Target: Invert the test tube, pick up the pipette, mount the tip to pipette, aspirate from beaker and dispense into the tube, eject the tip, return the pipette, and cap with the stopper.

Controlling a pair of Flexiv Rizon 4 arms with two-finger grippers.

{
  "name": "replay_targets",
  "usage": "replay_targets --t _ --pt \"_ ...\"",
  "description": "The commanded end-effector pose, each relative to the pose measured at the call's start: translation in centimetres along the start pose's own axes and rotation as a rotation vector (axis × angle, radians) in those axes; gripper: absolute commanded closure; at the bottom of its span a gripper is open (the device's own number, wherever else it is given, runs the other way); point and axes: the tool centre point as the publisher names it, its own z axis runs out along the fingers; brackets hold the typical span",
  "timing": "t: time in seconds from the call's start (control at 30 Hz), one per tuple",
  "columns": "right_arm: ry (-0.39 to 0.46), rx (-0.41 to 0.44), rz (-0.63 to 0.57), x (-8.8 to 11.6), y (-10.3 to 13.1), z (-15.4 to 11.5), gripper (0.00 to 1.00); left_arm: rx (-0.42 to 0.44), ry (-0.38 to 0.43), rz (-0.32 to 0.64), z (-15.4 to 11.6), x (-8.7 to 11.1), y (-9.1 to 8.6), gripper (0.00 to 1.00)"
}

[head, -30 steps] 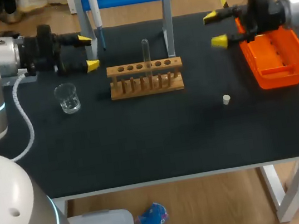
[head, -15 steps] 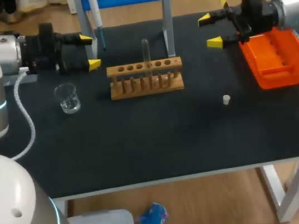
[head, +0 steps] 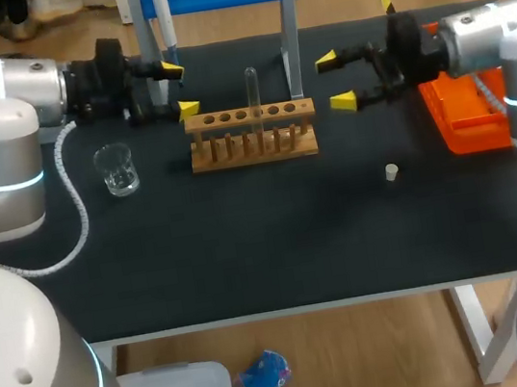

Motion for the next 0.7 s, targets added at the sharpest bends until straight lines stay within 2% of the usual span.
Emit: replay_targets --t 0.03,0.7 --pt "0.002 -0.002 -0.015 -0.9 -0.8 1.8 0.0 -0.002 0.0 0.0 0.0 -0.1 0.0 0.0" --pt "0.02 -0.025 -0.052 -4.5 -2.4 6.6 0.0 -0.002 0.0 0.0 0.0 -0.1 0.0 0.0"
